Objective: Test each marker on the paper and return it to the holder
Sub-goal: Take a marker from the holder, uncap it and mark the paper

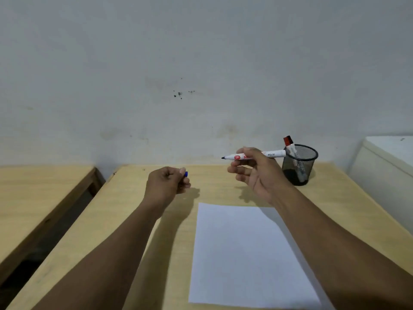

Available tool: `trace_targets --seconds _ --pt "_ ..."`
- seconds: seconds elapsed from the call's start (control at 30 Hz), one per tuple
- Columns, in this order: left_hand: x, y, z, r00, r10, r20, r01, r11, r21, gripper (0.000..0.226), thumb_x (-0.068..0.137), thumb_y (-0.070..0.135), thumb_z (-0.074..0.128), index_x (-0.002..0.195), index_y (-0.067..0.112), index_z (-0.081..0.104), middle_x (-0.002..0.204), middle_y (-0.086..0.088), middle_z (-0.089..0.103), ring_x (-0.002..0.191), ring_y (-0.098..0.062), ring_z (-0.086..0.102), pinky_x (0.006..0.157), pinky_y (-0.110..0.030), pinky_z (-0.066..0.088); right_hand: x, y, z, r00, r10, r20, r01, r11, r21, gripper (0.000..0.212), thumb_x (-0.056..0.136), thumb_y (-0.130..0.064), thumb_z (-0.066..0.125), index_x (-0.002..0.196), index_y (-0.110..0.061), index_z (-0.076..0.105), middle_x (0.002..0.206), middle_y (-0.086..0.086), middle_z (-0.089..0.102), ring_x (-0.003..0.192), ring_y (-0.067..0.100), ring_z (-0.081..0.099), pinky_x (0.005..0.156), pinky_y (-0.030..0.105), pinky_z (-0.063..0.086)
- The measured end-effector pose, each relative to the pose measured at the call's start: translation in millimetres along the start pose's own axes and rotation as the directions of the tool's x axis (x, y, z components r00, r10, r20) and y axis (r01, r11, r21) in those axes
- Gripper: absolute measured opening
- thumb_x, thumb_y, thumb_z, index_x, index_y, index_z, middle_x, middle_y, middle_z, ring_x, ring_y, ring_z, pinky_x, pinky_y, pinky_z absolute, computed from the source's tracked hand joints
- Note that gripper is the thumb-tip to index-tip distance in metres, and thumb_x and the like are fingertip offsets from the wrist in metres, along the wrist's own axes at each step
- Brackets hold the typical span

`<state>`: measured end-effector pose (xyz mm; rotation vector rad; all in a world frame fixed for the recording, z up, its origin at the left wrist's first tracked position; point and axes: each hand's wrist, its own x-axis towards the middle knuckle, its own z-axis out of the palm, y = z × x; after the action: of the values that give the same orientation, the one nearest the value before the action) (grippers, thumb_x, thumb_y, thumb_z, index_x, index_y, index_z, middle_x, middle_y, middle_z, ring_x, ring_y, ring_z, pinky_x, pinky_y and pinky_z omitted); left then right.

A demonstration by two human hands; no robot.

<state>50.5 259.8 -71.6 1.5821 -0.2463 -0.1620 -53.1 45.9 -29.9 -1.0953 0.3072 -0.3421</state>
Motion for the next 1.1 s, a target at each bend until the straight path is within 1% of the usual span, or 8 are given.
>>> trace_targets --seconds 0.13,0.3,0.4,0.5,0.7,0.83,1.0,1.1 --pt "10.3 -29.4 -5.1 0.992 0.123 0.021 -0.122 0.922 0.368 0.021 0.096 0.029 0.067 0.084 0.012 0.069 0.071 -0.003 0.074 0.061 -0.016 0.069 0.056 -0.028 0.051 2.0 33.3 20.1 0.998 0.038 0.047 -0.022 0.955 -0.295 0.009 0.096 -0.007 0.063 0.088 -0.007 0.066 0.069 0.012 0.072 0.055 0.025 0.074 0.046 0.025 0.049" --pt "13.8 -55.6 -4.4 0.962 0.256 0.089 -0.251 0.717 0.650 0.015 0.091 0.033 0.065 0.079 0.024 0.065 0.067 0.010 0.068 0.067 -0.011 0.064 0.059 -0.027 0.046 4.9 89.7 28.1 0.998 -0.043 -0.035 0.026 0.918 -0.395 0.034 0.088 -0.012 0.078 0.063 -0.013 0.056 0.054 0.010 0.061 0.035 0.015 0.054 0.038 0.020 0.031" --pt "14.8 -62.2 -1.9 0.930 0.331 0.158 -0.340 0.617 0.710 0.013 0.091 0.033 0.061 0.085 0.023 0.065 0.074 0.009 0.068 0.071 -0.015 0.062 0.062 -0.033 0.048 2.4 104.7 25.4 0.993 -0.056 -0.107 0.014 0.934 -0.356 0.035 0.096 -0.010 0.066 0.062 -0.009 0.055 0.056 0.015 0.062 0.039 0.024 0.057 0.040 0.021 0.032" --pt "16.8 -64.3 -1.4 0.901 0.378 0.213 -0.402 0.543 0.737 0.014 0.093 0.033 0.060 0.091 0.020 0.065 0.078 0.008 0.066 0.074 -0.017 0.060 0.062 -0.033 0.045 3.3 108.2 27.2 0.992 -0.090 -0.085 0.048 0.912 -0.407 0.041 0.097 -0.030 0.071 0.069 -0.003 0.058 0.059 0.018 0.064 0.044 0.027 0.061 0.040 0.023 0.040" --pt "19.5 -66.6 -2.8 0.906 0.376 0.194 -0.387 0.550 0.740 0.014 0.092 0.034 0.059 0.090 0.021 0.065 0.078 0.008 0.067 0.073 -0.017 0.062 0.066 -0.039 0.052 3.4 115.7 27.4 0.991 -0.131 -0.012 0.098 0.797 -0.596 0.034 0.084 -0.026 0.084 0.079 0.002 0.064 0.065 0.013 0.075 0.052 0.024 0.074 0.052 0.034 0.050" --pt "19.0 -66.7 -4.2 0.915 0.362 0.178 -0.370 0.575 0.730 0.015 0.091 0.035 0.061 0.091 0.021 0.066 0.078 0.008 0.069 0.074 -0.017 0.064 0.067 -0.039 0.054 3.7 118.9 26.8 0.989 -0.149 0.008 0.116 0.735 -0.668 0.027 0.081 -0.028 0.085 0.072 -0.010 0.066 0.067 0.011 0.075 0.055 0.022 0.076 0.054 0.040 0.053" --pt "18.4 -67.5 -4.0 0.908 0.371 0.193 -0.386 0.570 0.725 0.013 0.091 0.033 0.062 0.091 0.021 0.065 0.079 0.008 0.069 0.074 -0.016 0.063 0.066 -0.038 0.052 7.0 122.3 25.1 0.987 -0.160 0.002 0.121 0.740 -0.662 0.026 0.078 -0.026 0.085 0.068 -0.011 0.066 0.066 0.011 0.074 0.054 0.023 0.075 0.062 0.051 0.061" --pt "18.6 -67.7 -4.0 0.906 0.375 0.196 -0.390 0.559 0.732 0.014 0.091 0.033 0.062 0.092 0.020 0.066 0.079 0.008 0.069 0.075 -0.016 0.063 0.065 -0.036 0.050 7.3 123.1 24.4 0.984 -0.178 0.008 0.138 0.737 -0.661 0.025 0.079 -0.024 0.084 0.070 -0.010 0.066 0.065 0.012 0.074 0.054 0.024 0.074 0.063 0.049 0.062"
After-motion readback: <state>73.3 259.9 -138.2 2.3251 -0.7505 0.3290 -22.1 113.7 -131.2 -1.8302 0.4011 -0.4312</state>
